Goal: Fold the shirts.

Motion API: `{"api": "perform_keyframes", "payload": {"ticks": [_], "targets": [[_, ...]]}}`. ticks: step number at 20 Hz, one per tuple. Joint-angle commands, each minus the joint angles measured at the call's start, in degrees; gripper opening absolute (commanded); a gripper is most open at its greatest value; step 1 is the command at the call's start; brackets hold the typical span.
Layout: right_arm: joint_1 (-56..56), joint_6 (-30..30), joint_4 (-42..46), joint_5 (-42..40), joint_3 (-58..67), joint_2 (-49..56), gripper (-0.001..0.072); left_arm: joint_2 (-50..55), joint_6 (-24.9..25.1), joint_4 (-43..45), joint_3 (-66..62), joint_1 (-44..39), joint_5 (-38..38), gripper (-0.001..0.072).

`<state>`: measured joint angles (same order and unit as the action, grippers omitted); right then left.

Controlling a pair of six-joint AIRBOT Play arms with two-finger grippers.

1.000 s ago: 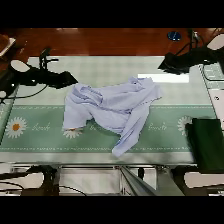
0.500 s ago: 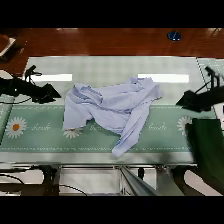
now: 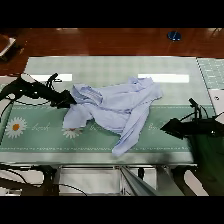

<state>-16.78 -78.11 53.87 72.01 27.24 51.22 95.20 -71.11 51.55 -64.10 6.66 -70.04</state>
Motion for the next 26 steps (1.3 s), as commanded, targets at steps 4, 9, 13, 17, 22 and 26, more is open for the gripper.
{"api": "perform_keyframes", "payload": {"ticks": [4, 9, 13, 17, 22, 26], "targets": [[20.1, -6.2, -3.0, -8.2, -2.0, 3.3, 0.0405, 1.1, -0.4, -0.2, -1.3, -3.4, 1.1, 0.0019], [30.8, -5.6, -12.5, -15.9, -1.4, 10.7, 0.0405, 1.1, -0.1, -0.2, -1.3, -3.5, -0.1, 0.0019], [35.2, -5.5, -14.8, -19.2, 1.9, 17.8, 0.0404, 1.1, -0.1, -0.2, -1.4, -3.5, -0.1, 0.0019], [36.7, -1.5, -15.4, -17.8, 8.6, 23.5, 0.0018, 0.1, 0.0, -1.7, -1.4, -3.6, -0.7, 0.002], [27.6, -1.7, -5.4, -5.8, 36.8, 15.6, 0.0021, -11.5, 2.9, -14.8, -10.5, -0.7, -1.5, 0.0019], [18.6, -3.6, -0.2, -1.3, 65.3, 7.4, 0.0021, -25.4, 4.7, -28.5, -24.0, 2.5, 4.9, 0.0019]]}}
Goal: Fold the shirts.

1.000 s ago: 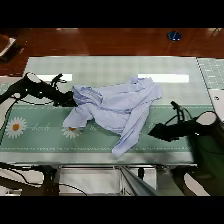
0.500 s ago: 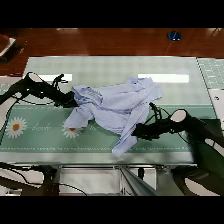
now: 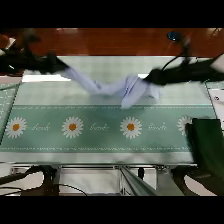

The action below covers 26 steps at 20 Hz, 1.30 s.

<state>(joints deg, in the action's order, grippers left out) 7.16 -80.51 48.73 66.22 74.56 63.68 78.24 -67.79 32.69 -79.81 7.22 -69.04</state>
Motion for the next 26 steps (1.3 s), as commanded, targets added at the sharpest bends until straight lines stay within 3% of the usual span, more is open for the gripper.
{"api": "perform_keyframes", "payload": {"ticks": [1, 7, 12, 16, 21, 23, 26], "targets": [[-6.3, -1.6, 7.3, 5.4, 23.3, -7.6, 0.0021, -11.6, 1.3, -9.6, -12.0, 2.6, 4.2, 0.0019], [-6.6, -6.1, 24.0, 5.6, 31.5, -25.4, 0.0021, -28.9, 1.1, -7.0, -24.6, 9.5, 4.4, 0.0019], [-6.6, -7.9, 29.1, 12.4, 31.5, -32.7, 0.0021, -42.3, 0.3, 1.7, -24.7, 13.0, 4.4, 0.0019], [-6.6, -8.5, 29.1, 20.2, 30.3, -33.1, 0.0022, -46.2, -0.4, 7.0, -24.3, 13.0, 2.8, 0.0019], [-6.6, -9.5, 25.9, 24.6, 14.3, -33.1, 0.0022, -45.6, -2.3, 6.3, -6.0, 12.9, 0.7, 0.0019], [-6.6, -9.8, 25.3, 20.6, 3.5, -33.0, 0.0022, -43.5, -0.7, 5.6, 5.4, 11.1, 2.6, 0.0019], [-6.6, -11.5, 25.1, 9.6, -11.9, -30.5, 0.0022, -35.2, 4.6, 5.2, 18.6, 3.1, 11.5, 0.0019]]}}
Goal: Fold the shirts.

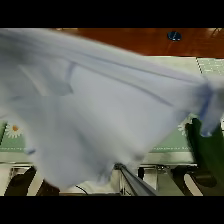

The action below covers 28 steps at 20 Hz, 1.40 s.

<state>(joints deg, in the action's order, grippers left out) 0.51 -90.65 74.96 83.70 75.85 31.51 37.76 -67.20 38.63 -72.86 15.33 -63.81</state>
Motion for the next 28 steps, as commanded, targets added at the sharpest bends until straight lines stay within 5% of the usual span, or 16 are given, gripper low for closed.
{"api": "perform_keyframes", "payload": {"ticks": [1, 6, 12, 14, 15, 18, 21, 23, 28], "targets": [[0.0, -2.1, -1.4, -11.2, -16.7, 4.1, 0.0022, 9.9, 5.1, -0.7, 13.4, -8.1, 9.3, 0.0019], [-0.1, -0.2, -3.0, -28.4, -18.2, 26.4, 0.0022, 33.0, 5.2, -0.7, 8.1, -16.6, 24.7, 0.0019], [-5.5, 1.4, -16.4, -32.2, 4.0, 56.5, 0.0061, 49.4, 3.7, -2.5, -6.2, -17.7, 19.6, 0.0041], [-7.7, 2.6, -23.2, -30.4, 9.3, 61.8, 0.0419, 50.5, 0.2, -2.4, -7.2, -17.6, 18.3, 0.0502], [-9.1, 3.0, -24.9, -28.0, 11.2, 62.9, 0.0411, 50.5, -0.1, -2.0, -7.3, -16.8, 16.1, 0.051], [-15.8, 6.6, -22.2, -15.5, 13.7, 61.3, 0.041, 50.4, -3.6, 5.4, -8.9, -10.1, -0.5, 0.051], [-21.7, 7.7, -7.0, -3.5, 9.4, 56.3, 0.0405, 49.4, -5.6, 11.8, -4.9, -1.8, -17.2, 0.051], [-24.5, 7.3, -4.6, -6.4, -3.1, 49.5, 0.0405, 45.4, -5.6, 12.7, 4.5, 1.9, -18.7, 0.0509], [-26.2, 15.3, -18.6, -18.6, -35.3, 32.3, 0.0405, 34.2, -5.7, 15.8, 29.9, 9.5, -13.5, 0.0509]]}}
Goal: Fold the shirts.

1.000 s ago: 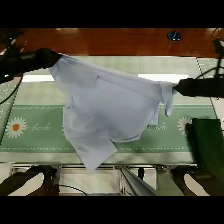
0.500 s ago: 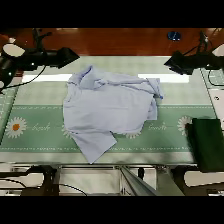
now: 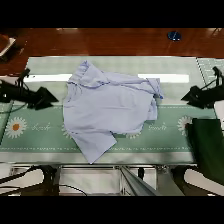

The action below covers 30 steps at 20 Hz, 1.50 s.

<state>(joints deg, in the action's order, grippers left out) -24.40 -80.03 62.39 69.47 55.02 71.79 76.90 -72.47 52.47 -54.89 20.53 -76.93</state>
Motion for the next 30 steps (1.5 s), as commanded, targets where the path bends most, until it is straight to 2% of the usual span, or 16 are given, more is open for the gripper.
{"api": "perform_keyframes", "payload": {"ticks": [1, 3, 6, 11, 12, 13, 14, 19, 22, 30], "targets": [[-1.3, 6.1, -8.4, -5.0, -17.5, -9.7, 0.0405, -5.6, 0.6, 1.8, 15.2, 4.6, 0.1, 0.0509], [-1.2, 7.2, -10.1, -5.2, -20.6, -11.7, 0.0405, -5.4, 0.8, 2.3, 20.2, 4.9, 1.2, 0.0508], [-1.1, 7.3, -9.7, -4.6, -20.9, -12.0, 0.0405, -5.2, 4.0, -5.1, 24.0, 3.7, 3.4, 0.0508], [-1.1, 7.2, -10.0, -5.7, -20.9, -12.0, 0.0405, -5.1, 4.7, -9.0, 25.7, -6.8, 12.3, 0.0504], [-1.0, 7.3, -10.0, -5.7, -20.9, -12.0, 0.0405, -5.1, 4.7, -9.0, 25.7, -9.0, 14.5, 0.0394], [-0.6, 7.3, -9.4, -5.9, -20.9, -12.0, 0.0405, -5.1, 4.7, -9.0, 25.7, -10.2, 16.5, 0.0108], [0.5, 7.3, -8.7, -6.3, -20.9, -11.9, 0.0405, -5.1, 3.7, -9.0, 25.6, -10.6, 17.6, 0.002], [8.2, 7.1, -9.8, -8.6, -20.9, -5.6, 0.0405, -5.1, 3.4, -9.0, 24.8, -10.4, 17.2, 0.002], [10.8, 9.1, -12.9, -9.7, -20.5, -0.6, 0.0405, -5.1, 3.4, -9.0, 24.8, -10.4, 16.8, 0.002], [16.6, 9.1, -14.4, -10.9, -10.3, 8.6, 0.0405, -5.1, 3.2, -9.0, 24.8, -10.4, 16.8, 0.002]]}}
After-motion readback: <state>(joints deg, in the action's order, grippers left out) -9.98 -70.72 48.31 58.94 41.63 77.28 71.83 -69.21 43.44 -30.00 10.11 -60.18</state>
